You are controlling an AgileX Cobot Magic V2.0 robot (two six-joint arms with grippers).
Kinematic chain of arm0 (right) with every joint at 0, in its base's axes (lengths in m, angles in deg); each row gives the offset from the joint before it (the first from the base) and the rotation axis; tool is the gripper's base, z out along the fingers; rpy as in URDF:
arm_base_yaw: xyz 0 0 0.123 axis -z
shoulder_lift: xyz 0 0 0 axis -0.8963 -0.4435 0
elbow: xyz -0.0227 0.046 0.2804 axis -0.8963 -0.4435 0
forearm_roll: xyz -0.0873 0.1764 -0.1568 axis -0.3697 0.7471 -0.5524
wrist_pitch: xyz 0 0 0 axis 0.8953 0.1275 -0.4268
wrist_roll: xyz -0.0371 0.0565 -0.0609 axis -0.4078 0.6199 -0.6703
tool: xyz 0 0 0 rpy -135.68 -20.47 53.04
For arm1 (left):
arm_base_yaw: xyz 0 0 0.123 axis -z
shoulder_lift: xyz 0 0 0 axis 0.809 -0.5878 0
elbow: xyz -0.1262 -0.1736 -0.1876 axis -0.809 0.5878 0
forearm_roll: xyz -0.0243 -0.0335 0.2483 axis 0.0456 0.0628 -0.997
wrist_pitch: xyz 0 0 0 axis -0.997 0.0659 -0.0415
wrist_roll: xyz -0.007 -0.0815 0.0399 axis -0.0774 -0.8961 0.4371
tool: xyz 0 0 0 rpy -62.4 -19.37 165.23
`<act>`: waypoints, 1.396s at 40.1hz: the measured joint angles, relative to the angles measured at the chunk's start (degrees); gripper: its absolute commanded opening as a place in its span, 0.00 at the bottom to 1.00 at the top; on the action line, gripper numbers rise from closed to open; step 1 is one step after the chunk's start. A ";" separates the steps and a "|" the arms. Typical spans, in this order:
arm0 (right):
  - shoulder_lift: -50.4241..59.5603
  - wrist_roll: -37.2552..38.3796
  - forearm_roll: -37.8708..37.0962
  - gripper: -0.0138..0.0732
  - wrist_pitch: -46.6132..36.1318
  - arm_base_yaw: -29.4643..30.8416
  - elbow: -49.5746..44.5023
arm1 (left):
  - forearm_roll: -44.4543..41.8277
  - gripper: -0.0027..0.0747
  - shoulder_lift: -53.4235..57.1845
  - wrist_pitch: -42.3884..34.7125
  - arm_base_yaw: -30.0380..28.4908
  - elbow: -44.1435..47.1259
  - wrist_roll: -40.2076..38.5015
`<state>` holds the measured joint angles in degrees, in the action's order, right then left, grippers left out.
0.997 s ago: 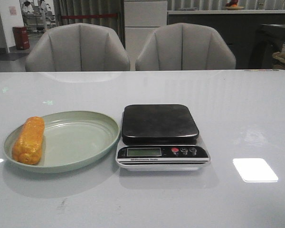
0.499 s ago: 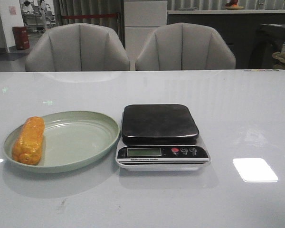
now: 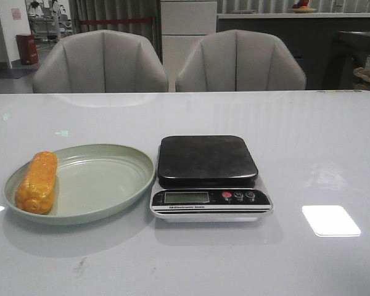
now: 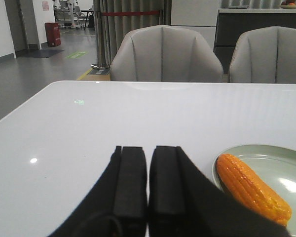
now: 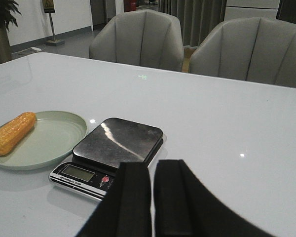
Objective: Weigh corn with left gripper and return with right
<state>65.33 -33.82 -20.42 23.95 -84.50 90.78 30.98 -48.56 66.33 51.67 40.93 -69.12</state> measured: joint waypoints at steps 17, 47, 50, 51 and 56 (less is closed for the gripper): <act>0.00 0.00 0.00 0.39 -0.13 0.00 0.00 | 0.00 0.18 0.00 0.00 0.00 0.00 0.00; 7.09 11.45 -10.38 0.39 -9.61 20.42 -12.11 | 0.00 0.18 0.00 0.00 0.00 0.00 0.00; 7.09 12.92 -11.33 0.39 -9.61 19.95 -12.65 | 0.00 0.18 0.00 0.00 0.00 0.00 0.00; 7.09 13.08 -11.44 0.39 -9.61 19.68 -12.65 | 0.00 0.18 0.00 0.00 0.00 0.00 0.00; 7.09 14.41 -11.80 0.39 -9.71 18.20 -12.65 | 0.00 0.18 0.00 0.00 0.00 0.00 0.00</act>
<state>72.42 -19.41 -32.22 14.24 -66.30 78.13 30.98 -48.56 66.33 51.67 40.93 -69.12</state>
